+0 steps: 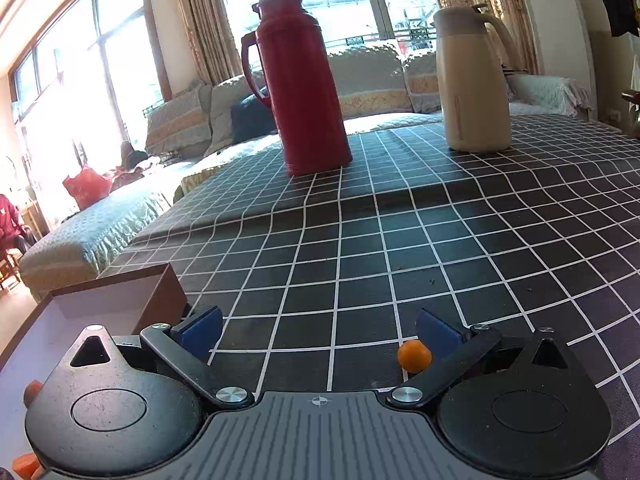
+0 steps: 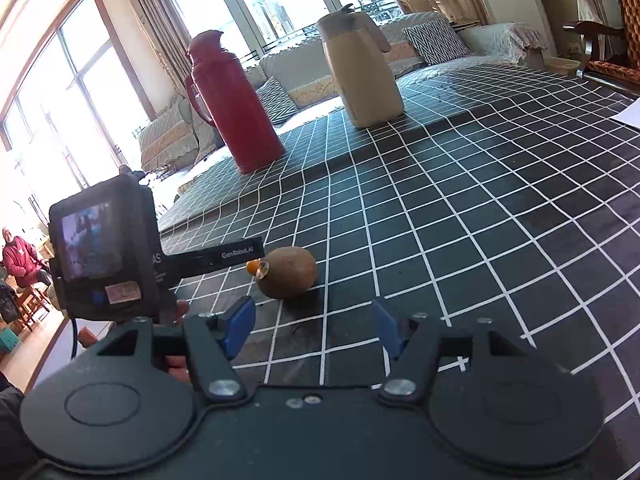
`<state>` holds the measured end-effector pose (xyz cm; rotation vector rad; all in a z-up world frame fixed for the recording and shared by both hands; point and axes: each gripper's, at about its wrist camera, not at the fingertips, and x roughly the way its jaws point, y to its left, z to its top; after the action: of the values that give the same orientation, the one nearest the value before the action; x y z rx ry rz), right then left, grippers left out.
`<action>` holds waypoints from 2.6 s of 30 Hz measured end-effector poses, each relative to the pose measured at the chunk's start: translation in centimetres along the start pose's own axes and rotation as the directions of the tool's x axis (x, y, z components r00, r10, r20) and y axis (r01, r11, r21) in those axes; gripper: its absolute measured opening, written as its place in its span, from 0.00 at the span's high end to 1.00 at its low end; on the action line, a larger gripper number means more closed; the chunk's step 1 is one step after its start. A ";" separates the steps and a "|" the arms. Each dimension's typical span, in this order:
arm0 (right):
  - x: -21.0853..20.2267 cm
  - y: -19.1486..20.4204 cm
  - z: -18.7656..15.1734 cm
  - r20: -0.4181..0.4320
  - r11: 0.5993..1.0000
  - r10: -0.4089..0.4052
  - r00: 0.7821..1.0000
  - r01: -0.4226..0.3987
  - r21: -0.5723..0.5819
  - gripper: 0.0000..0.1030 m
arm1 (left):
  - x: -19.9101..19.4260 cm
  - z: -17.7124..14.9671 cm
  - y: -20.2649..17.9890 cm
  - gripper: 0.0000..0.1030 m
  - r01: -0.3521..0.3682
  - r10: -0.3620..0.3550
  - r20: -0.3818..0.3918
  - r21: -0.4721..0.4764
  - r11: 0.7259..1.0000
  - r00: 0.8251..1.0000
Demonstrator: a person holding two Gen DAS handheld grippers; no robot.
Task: Organize fruits
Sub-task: 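Move the left gripper to the small kumquat and close on it, then carry the kumquat into the tray and open the left gripper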
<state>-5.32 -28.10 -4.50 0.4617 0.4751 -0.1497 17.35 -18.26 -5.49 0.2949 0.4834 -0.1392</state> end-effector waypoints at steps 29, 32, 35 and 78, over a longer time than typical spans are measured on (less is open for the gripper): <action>-1.1 -0.8 0.6 0.040 0.995 0.061 0.997 -0.063 0.074 0.29 | 1.5 -0.5 0.6 0.53 0.359 -0.360 -0.097 -0.033 0.933 0.928; -1.1 -0.9 0.6 0.037 0.995 0.063 0.997 -0.066 0.078 0.29 | 1.6 -0.2 1.1 0.53 0.401 -0.405 -0.110 -0.054 0.914 0.908; -1.1 -0.7 0.5 0.037 0.995 0.068 0.997 -0.070 0.071 0.29 | 2.4 0.2 1.9 0.50 0.424 -0.437 -0.143 -0.117 0.898 0.888; 0.2 2.4 -0.3 0.017 0.999 0.026 1.000 -0.025 -0.039 0.29 | -5.0 -5.5 19.6 0.80 -0.161 0.133 -0.166 -0.168 0.972 0.977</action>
<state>-4.69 -25.82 -3.93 0.4279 0.4536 -0.1195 14.46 2.38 -2.94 0.1627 0.6206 0.0734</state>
